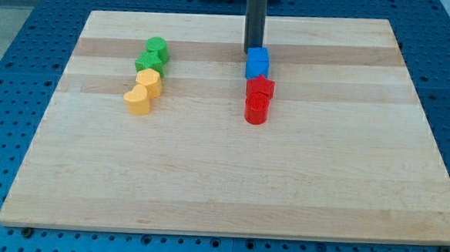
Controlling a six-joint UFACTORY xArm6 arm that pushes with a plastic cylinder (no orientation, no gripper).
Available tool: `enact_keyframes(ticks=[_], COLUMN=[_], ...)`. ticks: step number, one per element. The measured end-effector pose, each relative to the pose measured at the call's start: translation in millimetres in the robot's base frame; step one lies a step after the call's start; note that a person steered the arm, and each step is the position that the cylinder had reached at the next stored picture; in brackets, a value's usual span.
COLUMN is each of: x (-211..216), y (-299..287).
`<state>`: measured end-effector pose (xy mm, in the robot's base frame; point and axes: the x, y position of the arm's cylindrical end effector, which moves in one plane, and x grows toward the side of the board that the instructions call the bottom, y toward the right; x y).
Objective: Point your arm to the blue triangle
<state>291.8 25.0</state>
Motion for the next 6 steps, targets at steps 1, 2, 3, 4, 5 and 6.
enact_keyframes(ticks=[1,2,3,4,5,6], x=[-0.1,-1.6,-2.0,-1.9,9.0,35.2], y=[0.0,11.8,36.5,64.2,67.9,67.4])
